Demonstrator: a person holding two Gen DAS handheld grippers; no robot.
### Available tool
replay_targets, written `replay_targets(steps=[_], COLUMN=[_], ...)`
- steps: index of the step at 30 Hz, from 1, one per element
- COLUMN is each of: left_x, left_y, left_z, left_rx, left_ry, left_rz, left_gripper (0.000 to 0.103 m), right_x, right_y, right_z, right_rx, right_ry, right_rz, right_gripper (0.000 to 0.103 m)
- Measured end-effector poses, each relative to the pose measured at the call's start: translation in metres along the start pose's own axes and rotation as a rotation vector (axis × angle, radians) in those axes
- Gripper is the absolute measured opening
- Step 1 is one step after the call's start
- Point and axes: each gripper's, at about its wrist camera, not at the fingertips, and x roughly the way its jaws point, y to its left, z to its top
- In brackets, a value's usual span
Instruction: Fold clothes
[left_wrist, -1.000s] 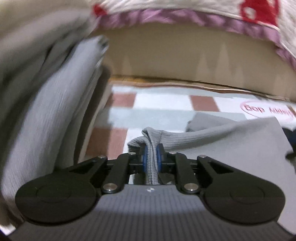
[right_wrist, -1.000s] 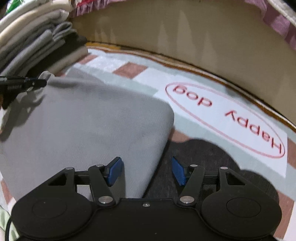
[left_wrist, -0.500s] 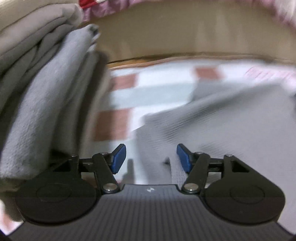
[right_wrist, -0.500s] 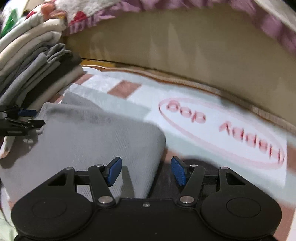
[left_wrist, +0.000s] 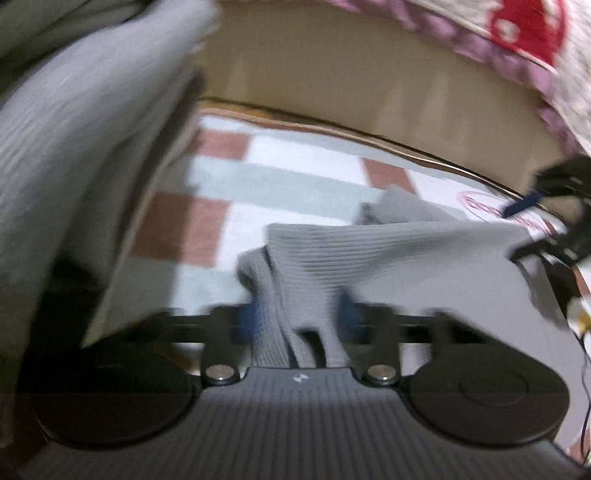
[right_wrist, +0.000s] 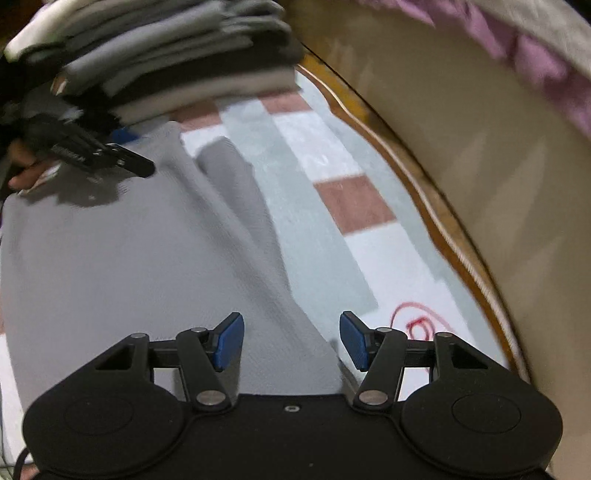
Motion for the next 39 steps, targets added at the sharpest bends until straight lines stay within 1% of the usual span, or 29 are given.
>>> replay_targets(steps=[1, 2, 3, 4, 5, 6, 8, 12, 13, 14, 15, 16, 17, 18, 19, 20, 22, 23, 24, 25, 27, 29, 31, 33, 34, 35, 36, 37, 39], left_x=[-0.003, -0.007, -0.011, -0.014, -0.018, -0.022, -0.024, -0.027, -0.027, -0.022, -0.015, -0.008, 0.0, 0.003, 0.006, 0.003, -0.013, -0.023, -0.031, -0.037, -0.048, -0.049, -0.047, -0.038, -0.034, -0.032, -0.035, -0.04, -0.05], left_y=[-0.006, -0.012, -0.016, -0.021, -0.025, -0.029, -0.031, -0.035, -0.036, -0.036, -0.035, -0.036, -0.038, -0.04, -0.043, -0.044, -0.04, -0.036, -0.034, -0.033, -0.035, -0.04, -0.045, -0.052, -0.056, -0.06, -0.061, -0.059, -0.053], left_z=[0.002, 0.003, 0.004, 0.006, 0.008, 0.01, 0.013, 0.018, 0.019, 0.018, 0.016, 0.013, 0.01, 0.008, 0.007, 0.007, 0.015, 0.02, 0.023, 0.025, 0.022, 0.011, -0.001, -0.014, -0.02, -0.025, -0.03, -0.034, -0.043], left_rx=[0.028, 0.06, 0.087, 0.111, 0.135, 0.159, 0.148, 0.104, 0.094, 0.083, 0.073, 0.104, 0.152, 0.21, 0.273, 0.309, 0.281, 0.236, 0.189, 0.148, 0.087, 0.063, 0.044, 0.1, 0.148, 0.2, 0.215, 0.215, 0.195], left_ry=[-0.015, -0.036, -0.06, -0.084, -0.108, -0.131, -0.154, -0.192, -0.201, -0.197, -0.187, -0.161, -0.13, -0.101, -0.072, -0.063, -0.083, -0.09, -0.09, -0.087, -0.089, -0.053, -0.01, 0.052, 0.082, 0.115, 0.136, 0.151, 0.172], left_rz=[0.014, 0.028, 0.027, 0.022, 0.016, 0.01, -0.008, -0.045, -0.055, -0.029, 0.01, 0.071, 0.141, 0.206, 0.27, 0.309, 0.281, 0.227, 0.164, 0.105, 0.021, -0.003, -0.018, 0.017, 0.063, 0.135, 0.189, 0.232, 0.28], left_gripper=[0.015, 0.011, 0.011, 0.011, 0.01, 0.01, 0.008, 0.009, 0.014, 0.019, 0.021, 0.022, 0.023, 0.024, 0.028, 0.031, 0.035, 0.042, 0.046, 0.048, 0.048, 0.056, 0.058, 0.056, 0.034, 0.004, 0.001, 0.0, 0.0], right_x=[0.0, -0.002, -0.005, -0.01, -0.017, -0.024, -0.036, -0.05, -0.05, -0.049, -0.048, -0.046, -0.043, -0.044, -0.048, -0.052, -0.06, -0.064, -0.068, -0.071, -0.074, -0.072, -0.066, -0.06, -0.058, -0.055, -0.052, -0.049, -0.049], right_y=[-0.002, -0.003, -0.003, -0.002, -0.002, -0.003, -0.006, -0.016, -0.019, -0.022, -0.026, -0.028, -0.028, -0.024, -0.015, -0.007, 0.009, 0.017, 0.025, 0.034, 0.05, 0.065, 0.079, 0.093, 0.1, 0.107, 0.115, 0.122, 0.138], right_z=[-0.003, -0.007, -0.011, -0.017, -0.022, -0.027, -0.037, -0.053, -0.057, -0.061, -0.064, -0.067, -0.069, -0.072, -0.076, -0.079, -0.086, -0.09, -0.094, -0.097, -0.107, -0.114, -0.118, -0.121, -0.123, -0.124, -0.126, -0.128, -0.137], right_rx=[0.023, 0.04, 0.056, 0.064, 0.076, 0.092, 0.123, 0.182, 0.204, 0.226, 0.248, 0.275, 0.303, 0.33, 0.357, 0.384, 0.437, 0.464, 0.49, 0.517, 0.526, 0.517, 0.474, 0.431, 0.41, 0.388, 0.367, 0.345, 0.294], right_ry=[-0.01, -0.03, -0.05, -0.076, -0.099, -0.12, -0.151, -0.165, -0.159, -0.154, -0.148, -0.144, -0.141, -0.155, -0.179, -0.203, -0.25, -0.274, -0.298, -0.322, -0.318, -0.294, -0.259, -0.225, -0.208, -0.191, -0.173, -0.156, -0.126], right_rz=[0.017, 0.032, 0.047, 0.047, 0.041, 0.037, 0.025, -0.025, -0.042, -0.058, -0.075, -0.108, -0.151, -0.172, -0.179, -0.186, -0.2, -0.207, -0.214, -0.221, -0.197, -0.156, -0.14, -0.123, -0.115, -0.107, -0.099, -0.09, -0.122], right_gripper=[0.057, 0.038, 0.027, 0.021, 0.01, 0.006, 0.004, 0.004, 0.004, 0.004, 0.009, 0.018, 0.035, 0.039, 0.039, 0.04, 0.042, 0.048, 0.055, 0.055, 0.055, 0.055, 0.055, 0.055, 0.055, 0.055, 0.055, 0.055, 0.056])
